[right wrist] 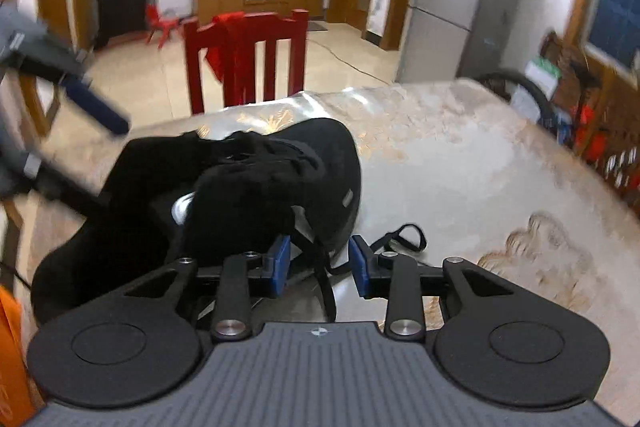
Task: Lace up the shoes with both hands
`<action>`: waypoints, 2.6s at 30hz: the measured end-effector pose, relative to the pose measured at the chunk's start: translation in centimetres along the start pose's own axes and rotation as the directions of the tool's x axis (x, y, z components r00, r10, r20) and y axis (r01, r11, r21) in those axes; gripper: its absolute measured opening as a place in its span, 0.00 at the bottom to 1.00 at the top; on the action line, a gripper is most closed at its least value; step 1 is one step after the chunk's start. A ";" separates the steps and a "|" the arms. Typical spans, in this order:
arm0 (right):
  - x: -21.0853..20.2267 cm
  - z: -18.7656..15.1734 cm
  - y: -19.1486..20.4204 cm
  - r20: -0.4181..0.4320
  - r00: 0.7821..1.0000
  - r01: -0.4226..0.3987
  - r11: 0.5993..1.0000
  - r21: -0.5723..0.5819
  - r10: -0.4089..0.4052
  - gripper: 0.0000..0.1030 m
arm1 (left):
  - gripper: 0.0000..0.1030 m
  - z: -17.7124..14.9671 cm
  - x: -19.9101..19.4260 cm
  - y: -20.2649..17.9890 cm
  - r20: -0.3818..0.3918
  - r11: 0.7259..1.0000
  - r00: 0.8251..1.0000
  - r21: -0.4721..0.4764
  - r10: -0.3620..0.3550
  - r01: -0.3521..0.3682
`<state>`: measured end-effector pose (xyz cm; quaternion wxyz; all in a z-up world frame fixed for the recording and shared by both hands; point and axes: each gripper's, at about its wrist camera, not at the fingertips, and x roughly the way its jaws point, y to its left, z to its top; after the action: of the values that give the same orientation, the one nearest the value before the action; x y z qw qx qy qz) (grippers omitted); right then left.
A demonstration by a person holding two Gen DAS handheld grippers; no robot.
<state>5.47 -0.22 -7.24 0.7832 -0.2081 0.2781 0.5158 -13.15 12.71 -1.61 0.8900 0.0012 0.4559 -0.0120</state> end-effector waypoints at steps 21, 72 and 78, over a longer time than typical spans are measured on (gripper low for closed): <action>-1.3 -3.0 2.5 0.048 0.985 0.149 0.965 0.217 -0.163 0.01 | 0.70 -0.6 1.8 -0.3 -0.035 0.999 0.998 0.017 0.050 -0.049; -8.3 -0.3 3.9 0.210 0.919 0.203 0.858 0.472 -0.333 0.01 | 0.72 -1.5 2.7 0.3 -0.048 0.996 0.998 0.080 0.050 -0.046; -15.3 4.8 2.9 0.495 0.791 -0.029 0.785 0.618 -0.360 0.01 | 0.72 -1.6 2.2 0.0 -0.029 0.993 0.998 0.108 0.061 -0.058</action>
<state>-0.97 -6.76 6.22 0.8984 0.1944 0.1483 0.3648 -13.22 12.69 -4.33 0.8812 0.0626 0.4685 -0.0099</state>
